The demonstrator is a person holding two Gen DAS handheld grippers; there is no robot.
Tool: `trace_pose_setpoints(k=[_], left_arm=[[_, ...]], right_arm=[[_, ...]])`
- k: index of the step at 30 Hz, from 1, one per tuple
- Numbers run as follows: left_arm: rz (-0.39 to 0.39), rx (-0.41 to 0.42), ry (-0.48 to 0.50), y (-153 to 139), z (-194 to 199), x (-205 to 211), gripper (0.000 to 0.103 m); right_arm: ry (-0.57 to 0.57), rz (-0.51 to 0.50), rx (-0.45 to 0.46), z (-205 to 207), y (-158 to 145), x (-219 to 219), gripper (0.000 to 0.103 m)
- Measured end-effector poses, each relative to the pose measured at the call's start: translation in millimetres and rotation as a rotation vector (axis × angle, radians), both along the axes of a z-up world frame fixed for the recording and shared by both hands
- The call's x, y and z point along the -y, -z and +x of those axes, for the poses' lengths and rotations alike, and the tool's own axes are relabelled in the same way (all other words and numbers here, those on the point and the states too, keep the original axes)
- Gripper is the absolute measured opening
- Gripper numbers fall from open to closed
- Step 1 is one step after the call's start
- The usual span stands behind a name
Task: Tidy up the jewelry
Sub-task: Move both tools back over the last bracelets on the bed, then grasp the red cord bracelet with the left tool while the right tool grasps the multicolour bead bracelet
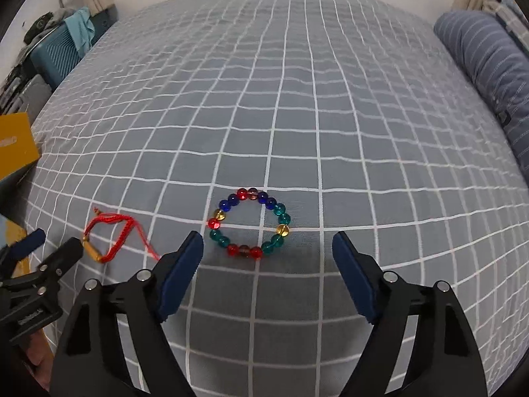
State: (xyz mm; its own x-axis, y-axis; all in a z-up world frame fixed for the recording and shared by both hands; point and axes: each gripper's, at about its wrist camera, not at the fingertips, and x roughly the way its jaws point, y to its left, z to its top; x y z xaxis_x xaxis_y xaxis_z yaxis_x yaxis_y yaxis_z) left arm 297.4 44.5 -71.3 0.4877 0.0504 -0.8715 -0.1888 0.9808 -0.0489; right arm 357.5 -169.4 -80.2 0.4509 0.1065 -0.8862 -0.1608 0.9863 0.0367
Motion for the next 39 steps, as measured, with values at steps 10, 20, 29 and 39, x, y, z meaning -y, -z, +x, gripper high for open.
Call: trace_pose_setpoints(k=[10,20,29,39], left_arm=[[-0.003,-0.035,-0.017,26,19,-6,0.082],[0.022,-0.026,-0.044,29,22,-7,0.022],[0.002,-0.018,-0.028,23,15,-2,0.007],[-0.009,-0.013,-0.008,11,12,1,0.007]], right_arm=[[0.034,-0.01,-0.05,23,20,0,0.057],[0.074,-0.035,-0.066,29,32,3,0.016],[0.069,-0.039,-0.05,22,32,2,0.01],[0.069,-0.006,-0.042,20,23,8,0.01]])
